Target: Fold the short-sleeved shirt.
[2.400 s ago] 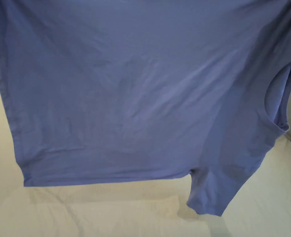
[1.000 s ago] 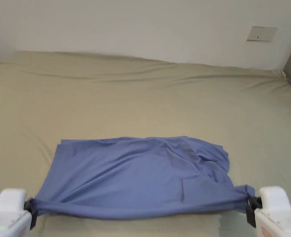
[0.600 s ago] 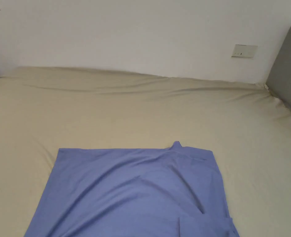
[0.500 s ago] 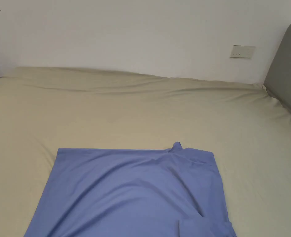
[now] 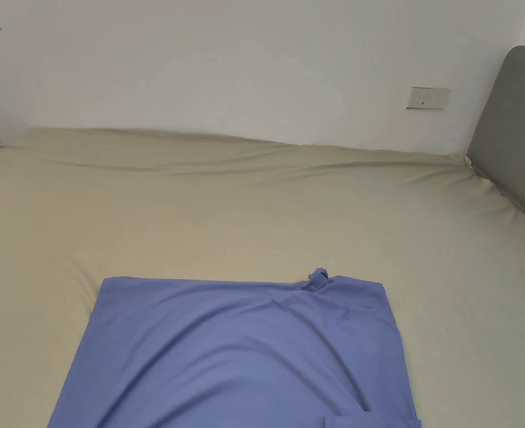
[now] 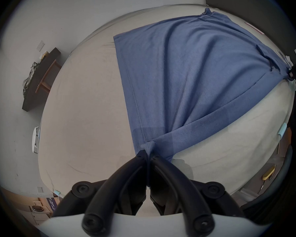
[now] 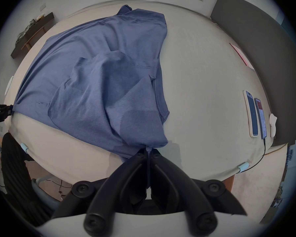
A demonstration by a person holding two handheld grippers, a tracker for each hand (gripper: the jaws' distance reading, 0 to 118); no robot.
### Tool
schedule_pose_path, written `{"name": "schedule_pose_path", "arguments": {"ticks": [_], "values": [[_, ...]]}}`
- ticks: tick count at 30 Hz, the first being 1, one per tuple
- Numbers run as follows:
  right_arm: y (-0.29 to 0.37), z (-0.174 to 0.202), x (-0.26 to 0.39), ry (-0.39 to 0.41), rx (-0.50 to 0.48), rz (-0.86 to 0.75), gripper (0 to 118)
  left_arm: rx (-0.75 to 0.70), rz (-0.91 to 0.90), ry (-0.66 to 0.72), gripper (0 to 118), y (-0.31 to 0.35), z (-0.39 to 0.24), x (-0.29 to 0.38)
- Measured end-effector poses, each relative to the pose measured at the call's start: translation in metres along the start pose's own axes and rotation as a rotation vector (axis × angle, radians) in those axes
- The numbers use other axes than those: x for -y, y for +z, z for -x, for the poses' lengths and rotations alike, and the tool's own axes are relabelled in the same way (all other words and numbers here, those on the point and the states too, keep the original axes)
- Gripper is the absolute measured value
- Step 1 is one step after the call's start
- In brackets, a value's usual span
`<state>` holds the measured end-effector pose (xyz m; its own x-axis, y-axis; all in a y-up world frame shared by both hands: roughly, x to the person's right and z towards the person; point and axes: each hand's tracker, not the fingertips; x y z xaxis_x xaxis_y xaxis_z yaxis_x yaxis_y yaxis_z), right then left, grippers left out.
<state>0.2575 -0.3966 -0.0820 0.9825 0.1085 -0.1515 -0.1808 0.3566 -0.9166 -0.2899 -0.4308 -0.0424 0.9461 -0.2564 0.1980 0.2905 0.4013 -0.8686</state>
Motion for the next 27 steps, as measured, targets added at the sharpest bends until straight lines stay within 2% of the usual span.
{"name": "schedule_pose_path", "arguments": {"ticks": [2, 3, 4, 5, 6, 7, 9, 10, 15, 20, 22, 23, 24, 25, 26, 27], "values": [[-0.012, -0.007, 0.001, -0.008, 0.007, -0.003, 2, 0.002, 0.023, -0.015, 0, -0.003, -0.003, -0.003], [-0.012, -0.007, 0.001, -0.012, 0.019, -0.018, 18, -0.004, 0.025, -0.026, 1, -0.003, -0.005, -0.005], [-0.011, -0.005, -0.001, -0.011, 0.044, -0.044, 44, -0.010, 0.024, -0.030, 2, -0.001, -0.006, -0.007], [-0.007, -0.003, -0.004, -0.013, 0.082, -0.056, 77, -0.009, 0.023, -0.025, 5, 0.002, -0.004, -0.011], [0.000, -0.005, -0.008, -0.021, 0.102, -0.082, 109, -0.005, 0.023, 0.007, 20, 0.005, -0.003, -0.017], [0.009, -0.009, -0.015, -0.047, 0.097, -0.131, 116, -0.003, -0.005, 0.072, 45, 0.012, 0.000, -0.026], [0.043, -0.008, -0.034, -0.107, 0.089, -0.286, 113, 0.035, -0.121, 0.164, 109, 0.032, 0.007, -0.047], [0.061, -0.007, -0.045, -0.120, 0.091, -0.362, 113, 0.048, -0.199, 0.210, 115, 0.047, 0.009, -0.059], [0.151, 0.020, -0.092, -0.075, 0.121, -0.722, 114, 0.025, -0.635, 0.356, 115, 0.136, 0.006, -0.121], [0.221, 0.063, -0.112, 0.027, 0.177, -0.987, 113, -0.061, -0.943, 0.342, 114, 0.217, -0.025, -0.163], [0.237, 0.077, -0.112, 0.034, 0.167, -1.054, 99, -0.101, -1.018, 0.313, 104, 0.239, -0.038, -0.168], [0.243, 0.084, -0.112, 0.041, 0.161, -1.076, 84, -0.120, -1.048, 0.294, 90, 0.248, -0.044, -0.170], [0.246, 0.091, -0.112, 0.050, 0.160, -1.088, 55, -0.138, -1.072, 0.283, 61, 0.252, -0.048, -0.171], [0.249, 0.098, -0.111, 0.063, 0.160, -1.104, 35, -0.151, -1.088, 0.277, 37, 0.257, -0.054, -0.172], [0.250, 0.104, -0.110, 0.074, 0.158, -1.120, 21, -0.152, -1.096, 0.272, 19, 0.261, -0.058, -0.172], [0.251, 0.109, -0.109, 0.082, 0.156, -1.131, 11, -0.148, -1.098, 0.270, 10, 0.264, -0.061, -0.172]]}}
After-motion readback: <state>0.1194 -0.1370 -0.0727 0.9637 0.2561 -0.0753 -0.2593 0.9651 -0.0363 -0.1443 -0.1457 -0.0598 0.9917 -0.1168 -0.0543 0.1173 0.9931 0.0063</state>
